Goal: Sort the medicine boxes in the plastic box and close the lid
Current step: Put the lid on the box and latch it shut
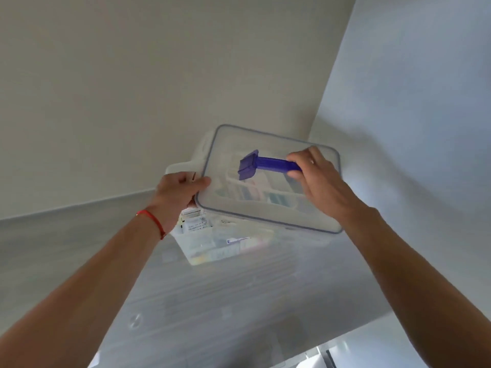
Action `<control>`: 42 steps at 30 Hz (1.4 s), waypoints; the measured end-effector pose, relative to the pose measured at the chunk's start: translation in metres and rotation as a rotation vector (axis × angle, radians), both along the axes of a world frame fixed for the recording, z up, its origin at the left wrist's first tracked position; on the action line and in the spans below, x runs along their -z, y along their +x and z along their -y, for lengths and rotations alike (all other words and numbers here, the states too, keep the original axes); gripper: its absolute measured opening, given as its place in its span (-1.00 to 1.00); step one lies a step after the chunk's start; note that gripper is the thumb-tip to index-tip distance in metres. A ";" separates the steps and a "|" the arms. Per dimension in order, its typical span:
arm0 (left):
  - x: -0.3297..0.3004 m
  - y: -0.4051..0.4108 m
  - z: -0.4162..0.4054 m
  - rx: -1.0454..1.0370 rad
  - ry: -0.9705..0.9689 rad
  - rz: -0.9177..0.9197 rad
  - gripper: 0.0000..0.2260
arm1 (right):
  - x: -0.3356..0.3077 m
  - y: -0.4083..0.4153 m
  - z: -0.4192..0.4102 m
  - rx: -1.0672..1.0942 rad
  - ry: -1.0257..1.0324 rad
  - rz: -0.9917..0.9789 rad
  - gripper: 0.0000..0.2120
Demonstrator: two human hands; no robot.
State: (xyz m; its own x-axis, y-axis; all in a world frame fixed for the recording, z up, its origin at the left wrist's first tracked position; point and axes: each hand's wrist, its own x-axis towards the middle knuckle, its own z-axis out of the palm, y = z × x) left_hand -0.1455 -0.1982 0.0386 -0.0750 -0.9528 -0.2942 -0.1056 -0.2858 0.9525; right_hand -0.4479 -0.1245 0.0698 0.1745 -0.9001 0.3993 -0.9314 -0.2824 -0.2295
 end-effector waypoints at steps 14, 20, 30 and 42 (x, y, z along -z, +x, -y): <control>0.061 0.051 -0.028 -0.254 -0.020 0.650 -0.60 | 0.053 0.063 0.095 -0.302 0.222 0.020 -0.76; 0.063 0.050 -0.027 -0.306 0.088 0.339 -0.78 | 0.075 0.039 0.093 0.191 0.242 0.099 -0.58; 0.050 0.042 -0.013 -0.243 0.114 0.445 -0.38 | 0.092 0.017 0.086 0.257 0.504 0.471 -0.45; 0.042 0.045 0.012 -0.117 0.185 0.392 -0.33 | 0.092 0.014 0.091 0.261 0.513 0.540 -0.41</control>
